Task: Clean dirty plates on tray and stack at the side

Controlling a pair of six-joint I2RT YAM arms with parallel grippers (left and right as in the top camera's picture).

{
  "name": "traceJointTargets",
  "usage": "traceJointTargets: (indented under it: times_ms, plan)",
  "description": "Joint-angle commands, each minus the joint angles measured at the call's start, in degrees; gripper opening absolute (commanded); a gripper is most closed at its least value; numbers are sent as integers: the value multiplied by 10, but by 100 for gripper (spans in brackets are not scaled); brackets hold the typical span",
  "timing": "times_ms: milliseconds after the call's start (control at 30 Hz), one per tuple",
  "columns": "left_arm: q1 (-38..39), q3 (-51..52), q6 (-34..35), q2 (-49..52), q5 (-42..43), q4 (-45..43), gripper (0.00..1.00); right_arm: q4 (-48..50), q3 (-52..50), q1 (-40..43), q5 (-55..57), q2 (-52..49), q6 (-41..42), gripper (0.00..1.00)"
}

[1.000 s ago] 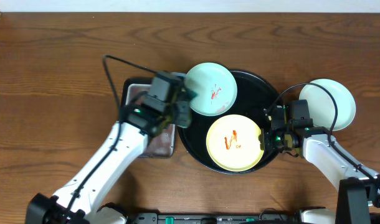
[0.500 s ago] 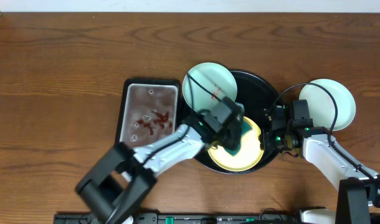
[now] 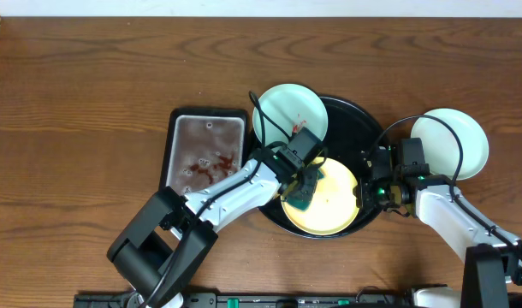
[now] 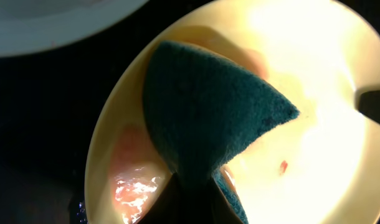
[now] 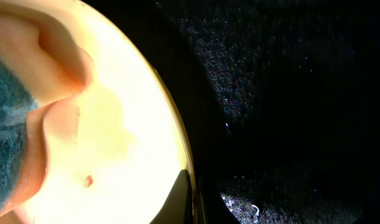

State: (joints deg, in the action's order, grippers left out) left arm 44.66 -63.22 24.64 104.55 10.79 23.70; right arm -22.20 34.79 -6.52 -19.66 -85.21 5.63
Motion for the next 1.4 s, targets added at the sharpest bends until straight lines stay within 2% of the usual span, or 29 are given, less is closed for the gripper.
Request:
traceJointTargets:
  times_ms: [0,233,400,667,800,1000,1100,1367]
  plan:
    - [11,-19,-9,-15,29,-22,8,-1,-8,-3,16,-3,1,1]
    - [56,-16,31,-2,20,-76,8,-1,-8,-3,16,-3,1,1]
    - [59,-15,45,35,19,-77,7,-1,-8,-3,14,-3,1,1]
    - [26,-15,5,36,-115,20,7,-3,-8,-3,14,-3,1,1]
    - [-2,-17,5,0,-108,44,8,-3,-8,-3,14,-3,1,1]
    - [13,-17,17,-66,-35,0,7,-3,-8,-3,14,-3,1,1]
    - [31,-15,42,-59,-35,-21,8,-3,-8,-3,14,-3,1,1]
    - [65,-14,57,15,-22,-54,7,-5,-8,-3,14,-3,1,1]
